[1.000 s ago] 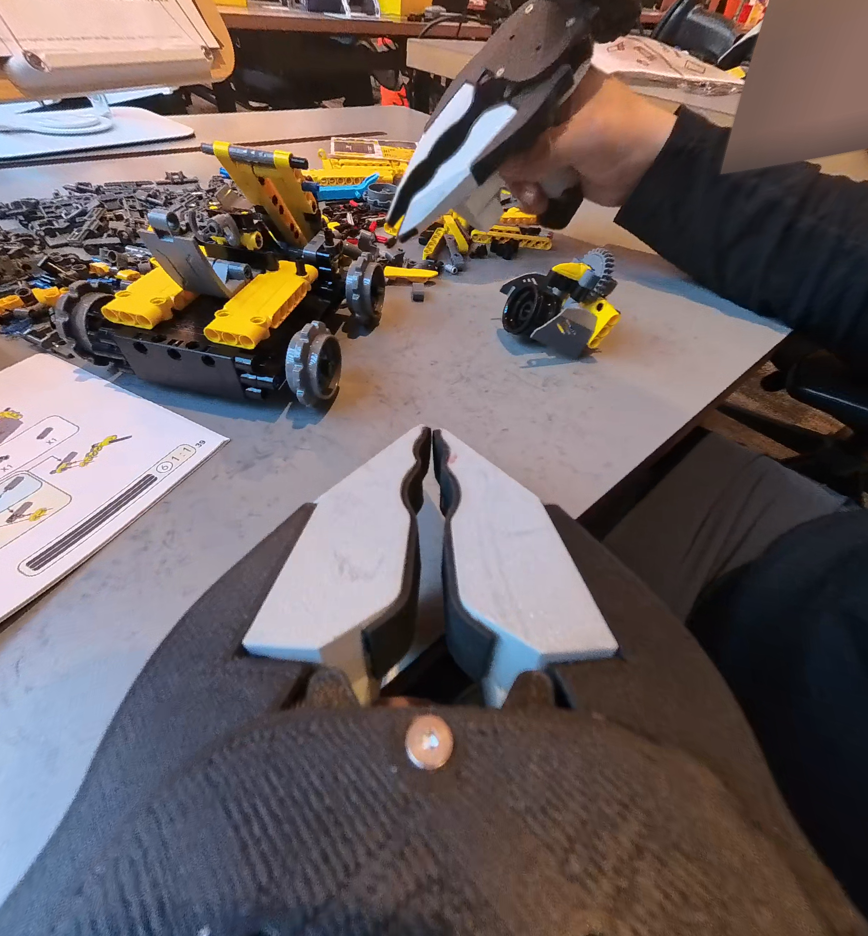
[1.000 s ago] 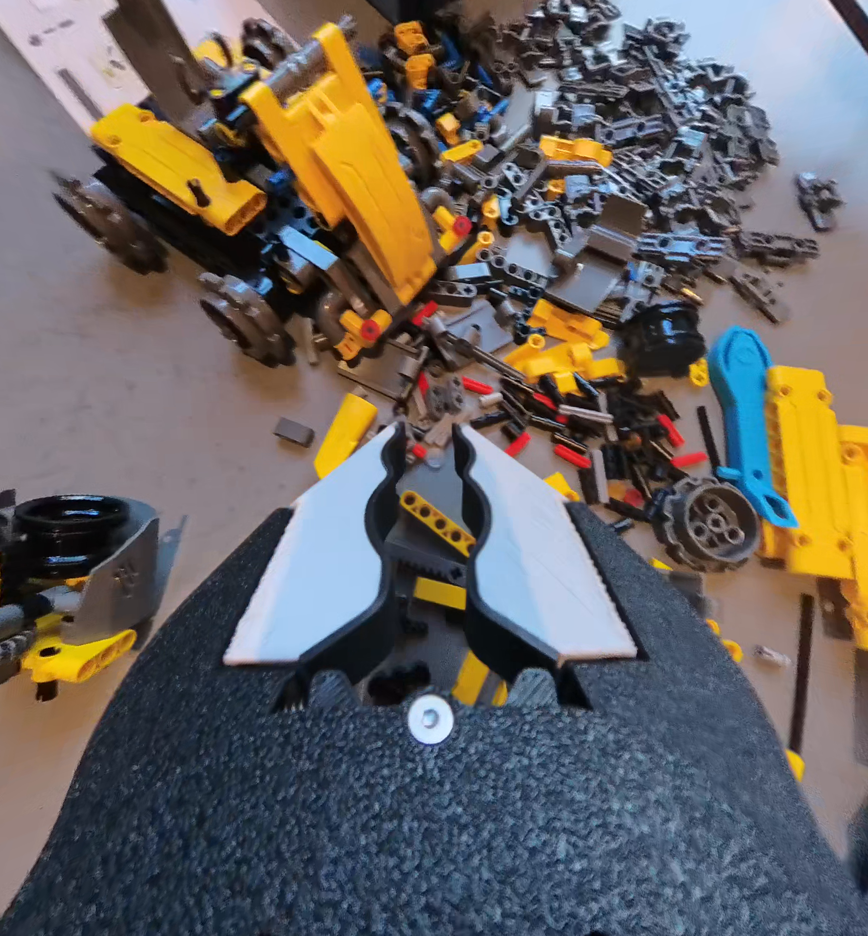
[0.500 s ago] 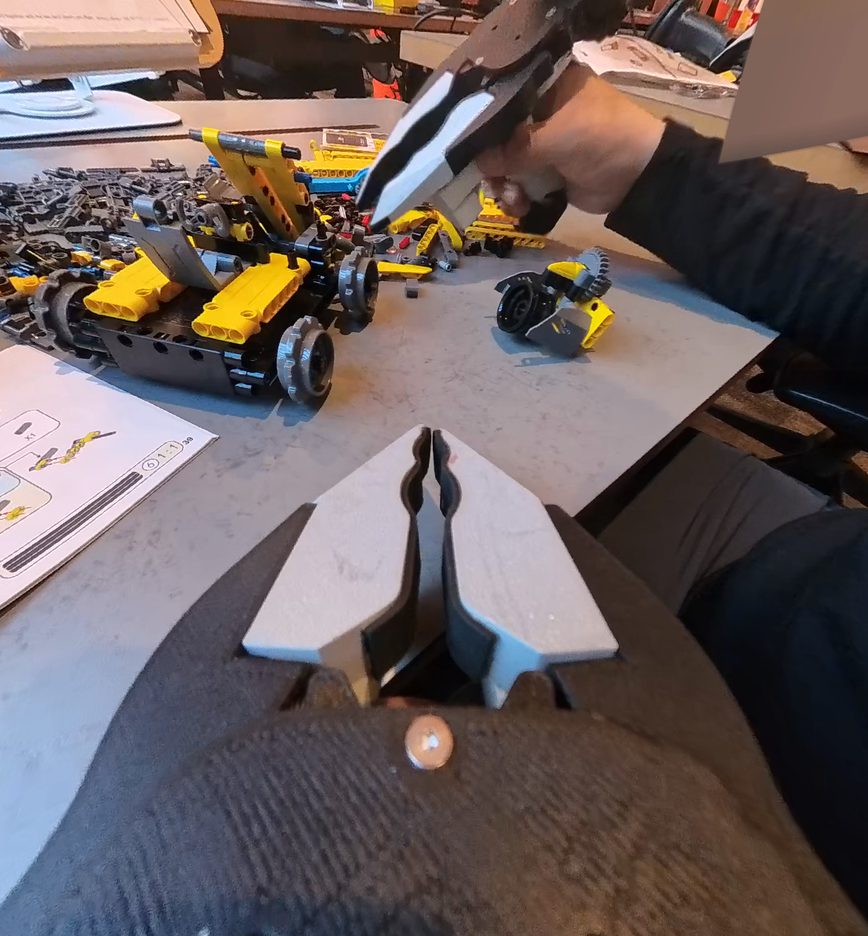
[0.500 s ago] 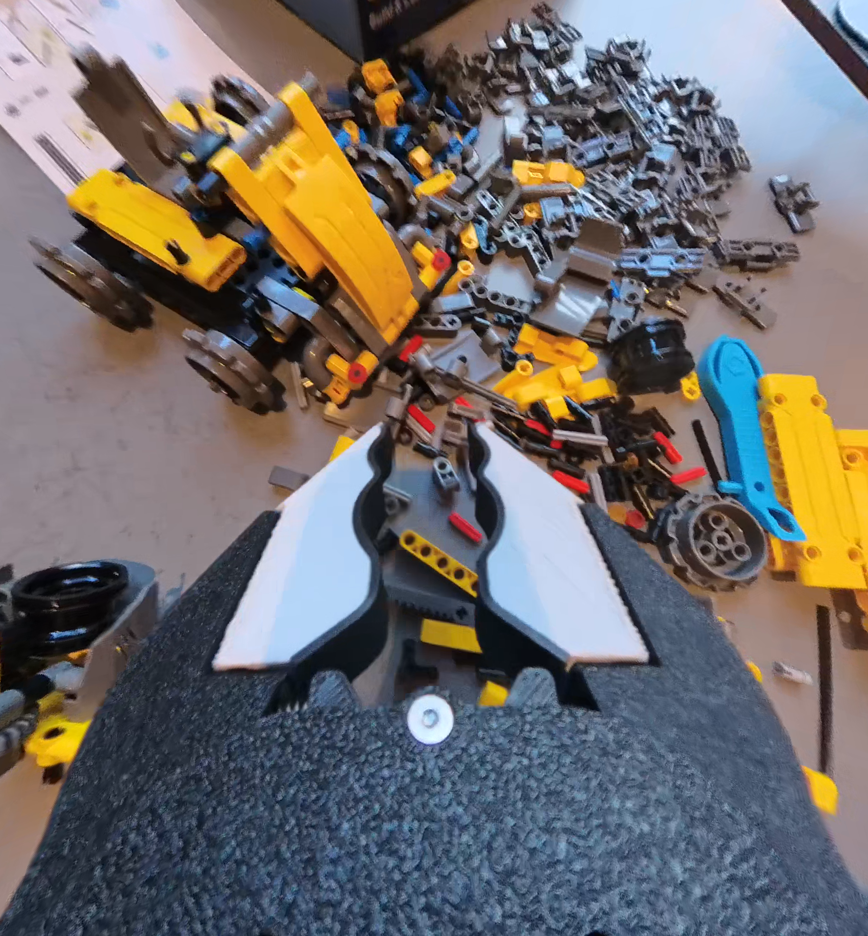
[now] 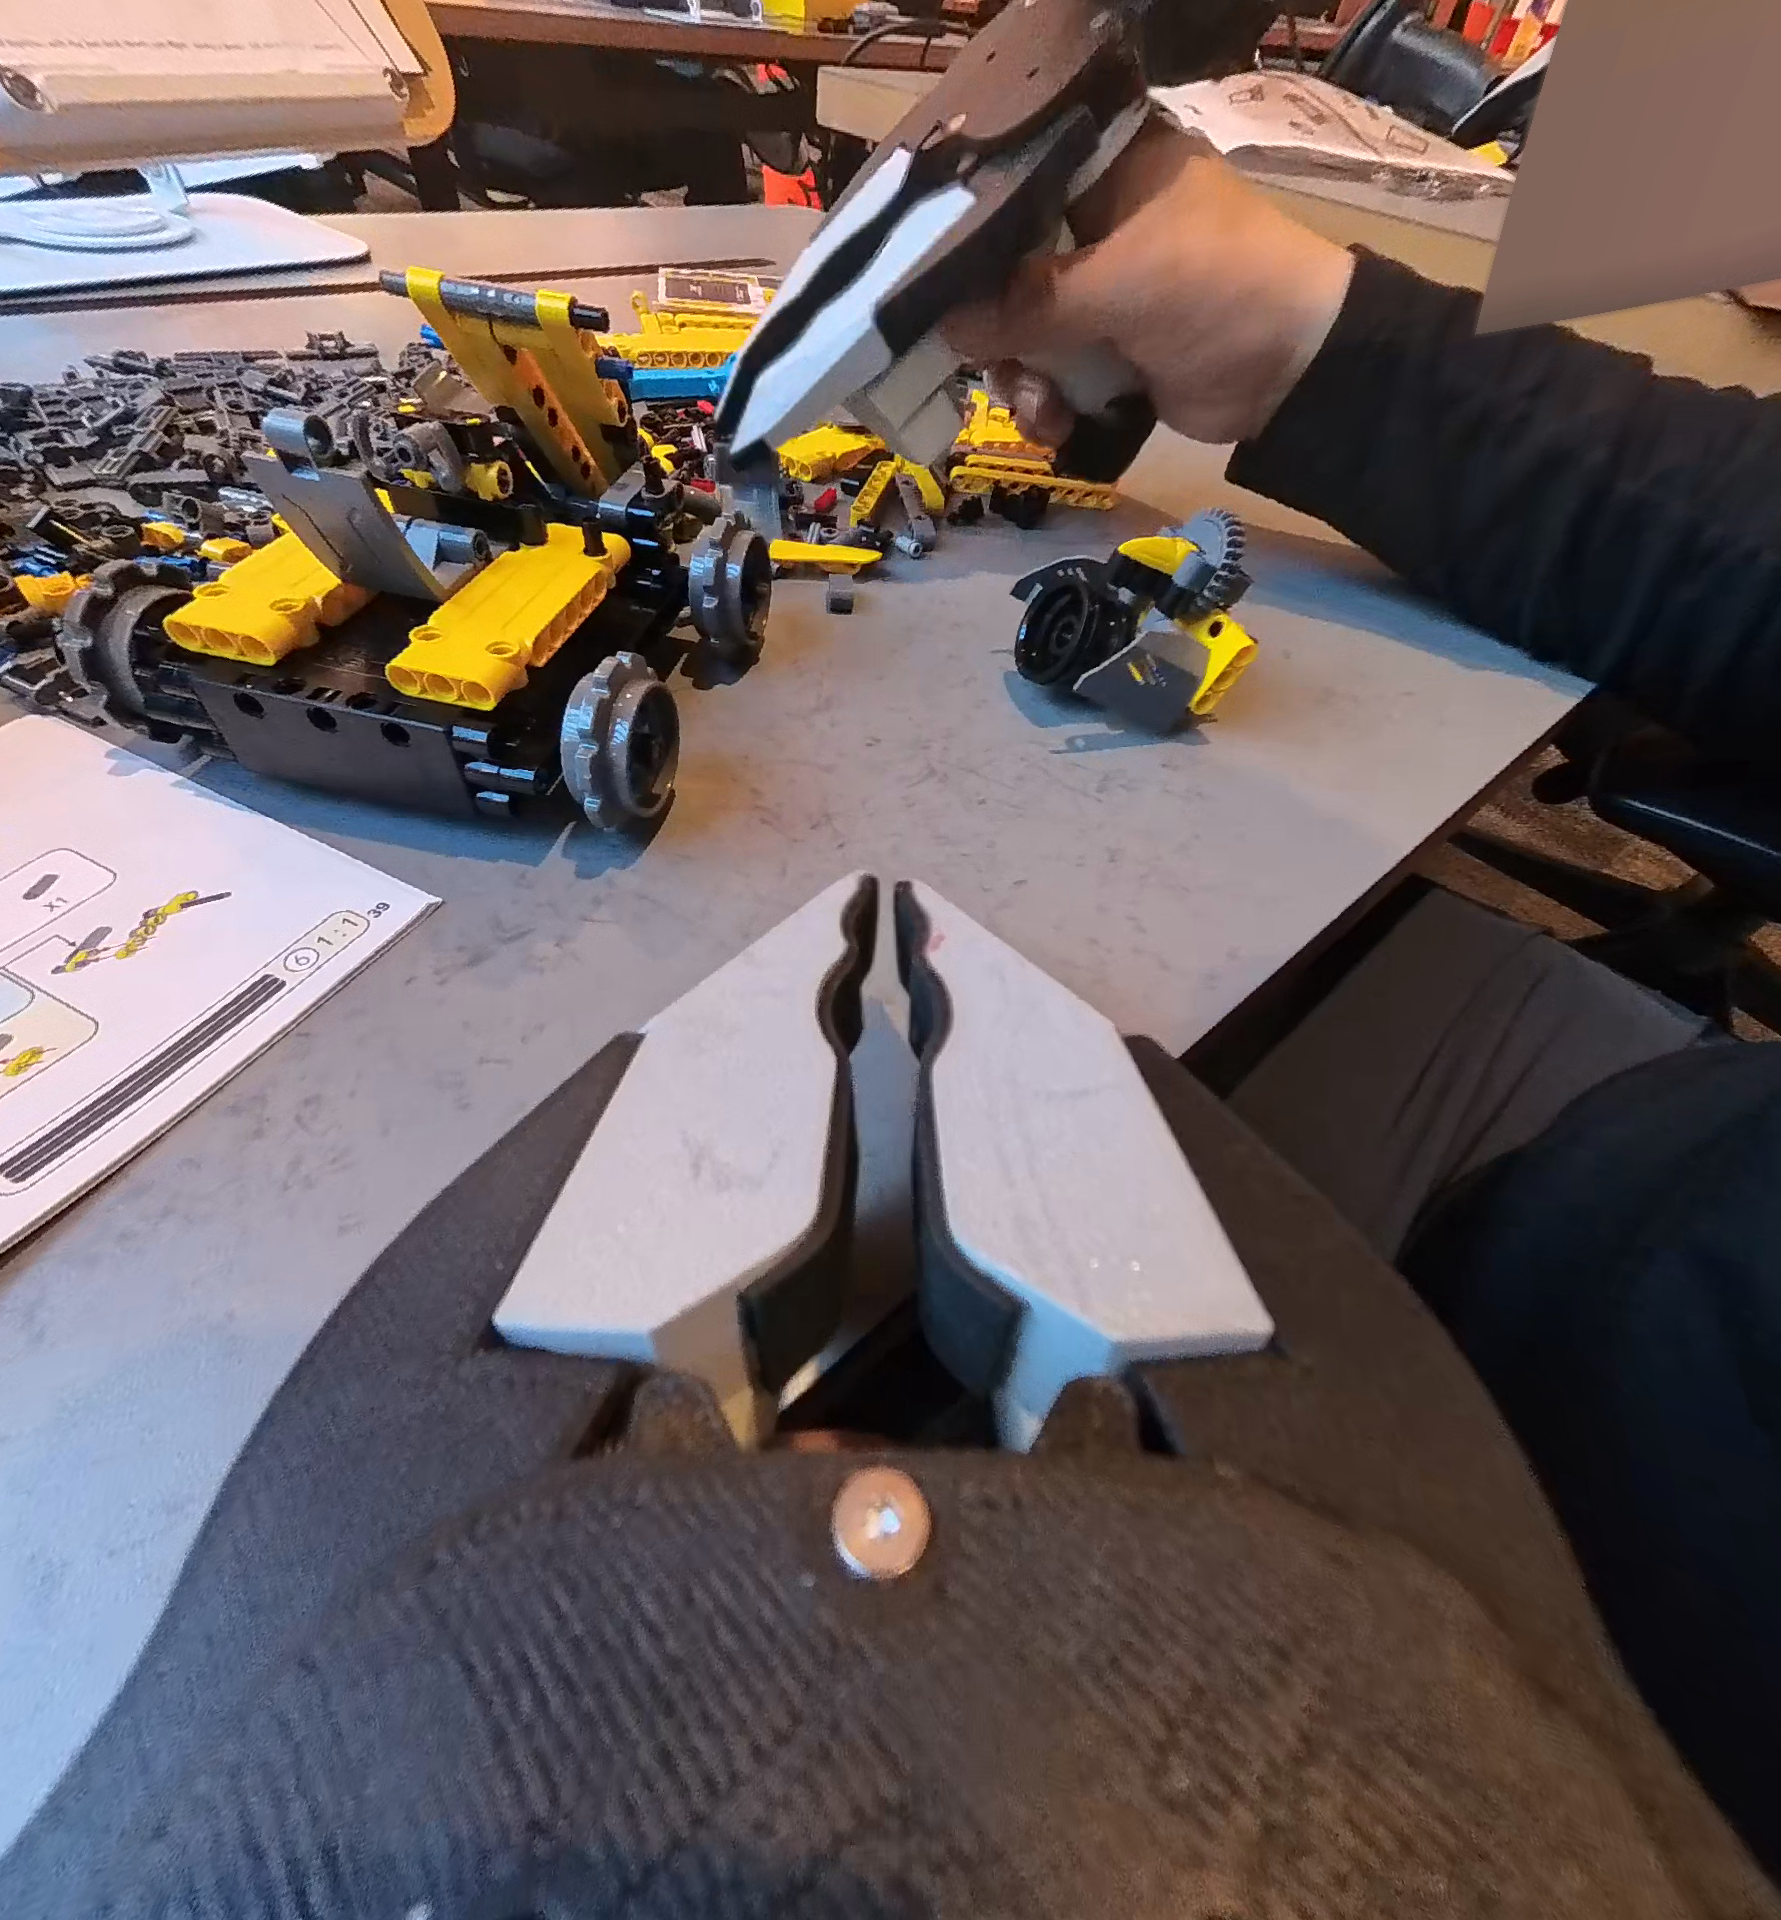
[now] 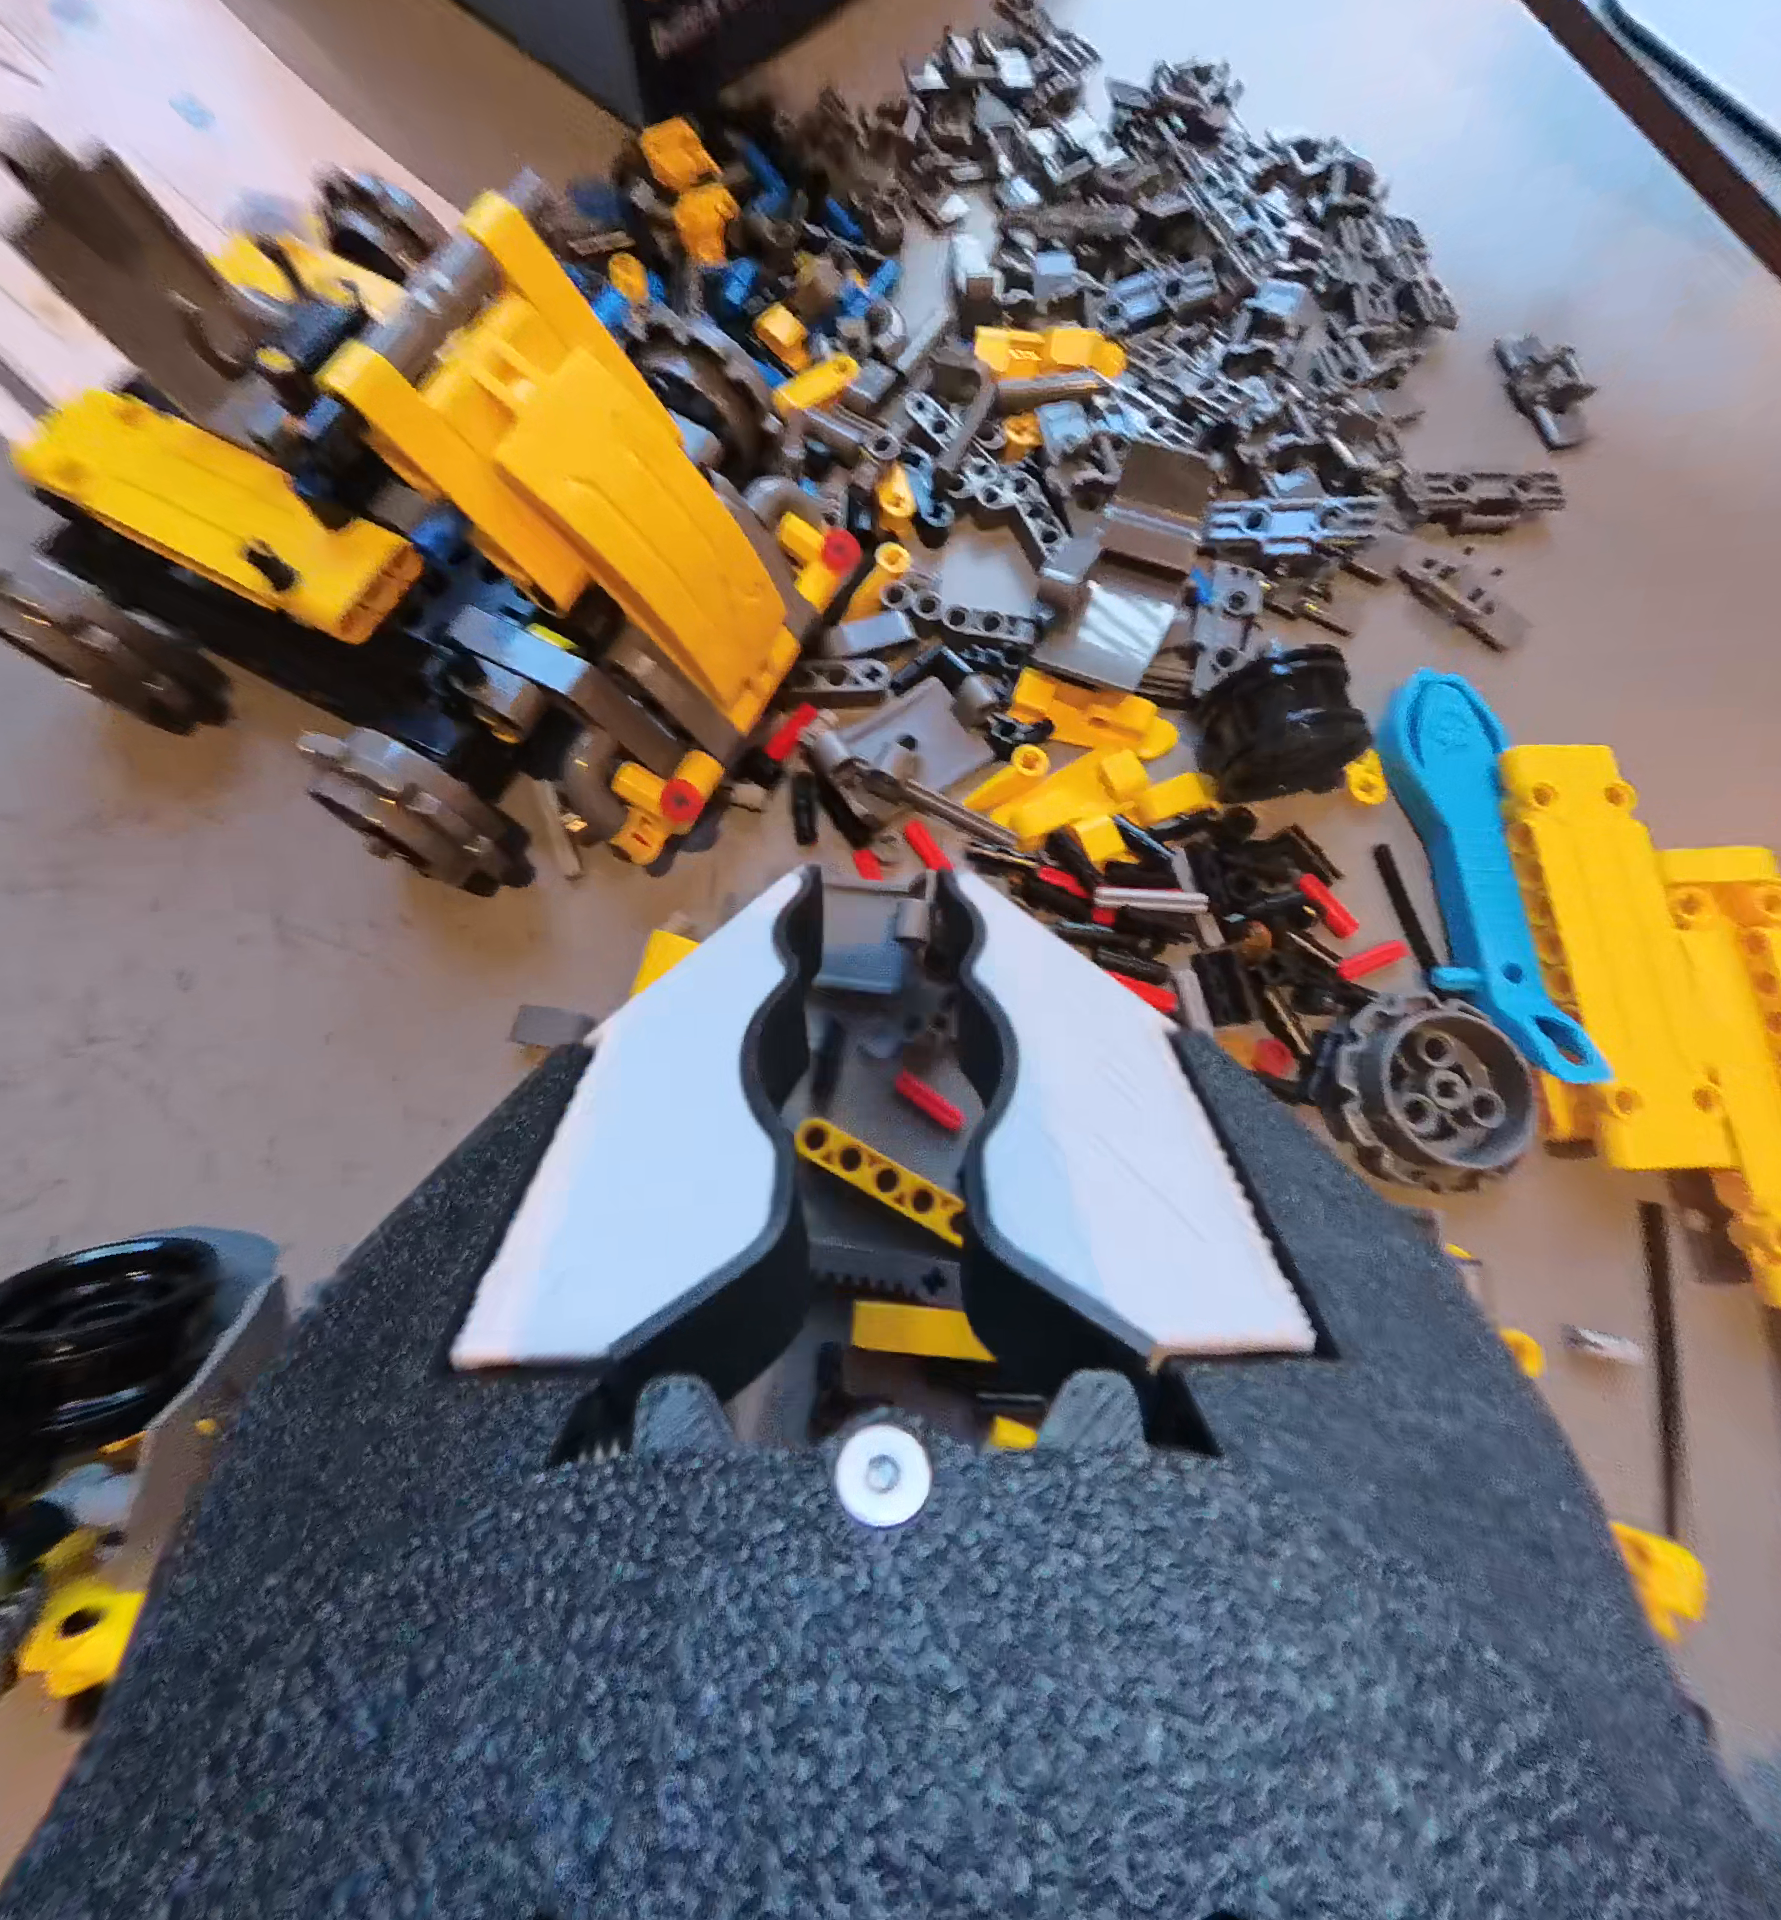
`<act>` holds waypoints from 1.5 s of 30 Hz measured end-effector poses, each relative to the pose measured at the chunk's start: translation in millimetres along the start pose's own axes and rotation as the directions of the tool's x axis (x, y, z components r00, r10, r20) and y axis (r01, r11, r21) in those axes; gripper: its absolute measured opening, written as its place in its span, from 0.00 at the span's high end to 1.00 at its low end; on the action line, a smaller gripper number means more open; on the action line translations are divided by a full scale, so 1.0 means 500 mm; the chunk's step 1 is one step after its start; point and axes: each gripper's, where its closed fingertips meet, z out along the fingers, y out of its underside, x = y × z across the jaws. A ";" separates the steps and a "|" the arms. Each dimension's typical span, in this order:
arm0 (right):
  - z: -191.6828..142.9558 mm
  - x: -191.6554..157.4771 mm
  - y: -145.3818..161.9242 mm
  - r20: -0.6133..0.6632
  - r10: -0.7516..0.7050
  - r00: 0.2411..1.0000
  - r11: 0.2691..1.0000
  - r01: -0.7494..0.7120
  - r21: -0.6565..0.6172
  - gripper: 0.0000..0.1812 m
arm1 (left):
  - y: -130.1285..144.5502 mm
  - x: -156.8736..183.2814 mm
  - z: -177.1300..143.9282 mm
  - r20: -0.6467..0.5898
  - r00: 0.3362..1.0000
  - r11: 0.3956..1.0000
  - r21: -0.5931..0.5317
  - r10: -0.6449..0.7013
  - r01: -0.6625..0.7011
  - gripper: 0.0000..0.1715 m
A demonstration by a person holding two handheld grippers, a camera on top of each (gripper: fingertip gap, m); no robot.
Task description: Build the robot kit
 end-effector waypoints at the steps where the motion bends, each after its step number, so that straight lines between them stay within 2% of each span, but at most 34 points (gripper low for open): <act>1: 0.000 -0.012 -0.006 0.036 0.008 0.999 1.000 -0.008 0.018 0.87 | 0.000 0.001 0.000 -0.003 1.000 1.000 0.001 0.001 -0.001 0.99; 4: 0.002 -0.045 -0.017 0.112 -0.007 0.994 0.999 0.002 0.043 0.84 | -0.001 -0.001 0.000 0.003 1.000 1.000 0.002 0.006 -0.006 0.97; 9: 0.013 -0.057 -0.013 0.120 -0.032 0.992 0.999 0.029 0.026 0.82 | -0.003 -0.003 -0.002 0.014 1.000 1.000 0.007 0.008 -0.008 0.95; 12: 0.015 -0.058 -0.018 0.149 -0.016 0.989 1.000 0.012 0.026 0.78 | -0.027 -0.022 -0.007 0.042 0.997 0.997 0.050 -0.062 0.060 0.81; 13: 0.014 -0.055 -0.018 0.158 -0.004 0.987 1.000 0.000 0.027 0.76 | -0.040 -0.040 -0.008 0.065 0.994 0.995 0.052 -0.085 0.081 0.72; 15: 0.008 -0.046 -0.019 0.172 0.021 0.985 0.999 -0.026 0.032 0.76 | -0.059 -0.088 -0.004 0.113 0.990 0.997 -0.007 -0.079 0.080 0.50; 17: -0.002 -0.041 -0.026 0.203 0.047 0.978 0.997 -0.058 0.051 0.74 | -0.072 -0.139 0.007 0.139 0.990 0.993 -0.108 -0.027 0.043 0.39; 20: -0.030 -0.012 -0.044 0.172 0.051 0.984 0.994 -0.068 0.090 0.73 | -0.101 -0.187 0.044 0.106 0.994 0.984 -0.179 0.035 -0.015 0.36; 23: -0.112 0.044 -0.083 0.117 0.102 0.988 0.959 -0.129 0.251 0.73 | -0.101 -0.205 0.094 0.053 0.996 0.964 -0.261 0.066 -0.050 0.32; 26: -0.198 0.090 -0.101 0.145 0.163 0.976 0.882 -0.210 0.422 0.76 | -0.078 -0.216 0.130 0.008 0.992 0.916 -0.384 0.125 -0.113 0.32; 29: -0.231 0.132 -0.079 0.137 0.212 0.968 0.848 -0.251 0.467 0.76 | -0.078 -0.208 0.150 -0.054 0.982 0.873 -0.450 0.182 -0.187 0.42; 36: -0.259 0.142 -0.089 0.140 0.215 0.967 0.812 -0.256 0.524 0.81 | -0.079 -0.197 0.179 -0.172 0.956 0.728 -0.620 0.238 -0.293 0.52; 42: -0.255 0.129 -0.094 0.131 0.188 0.973 0.823 -0.229 0.519 0.81 | -0.074 -0.201 0.181 -0.191 0.948 0.610 -0.729 0.254 -0.310 0.51; 44: -0.256 0.124 -0.097 0.134 0.179 0.975 0.825 -0.223 0.520 0.81 | -0.075 -0.208 0.183 -0.173 0.941 0.586 -0.746 0.290 -0.317 0.55; 45: -0.256 0.122 -0.098 0.135 0.175 0.975 0.825 -0.221 0.521 0.81 | -0.076 -0.208 0.184 -0.169 0.939 0.585 -0.745 0.298 -0.320 0.53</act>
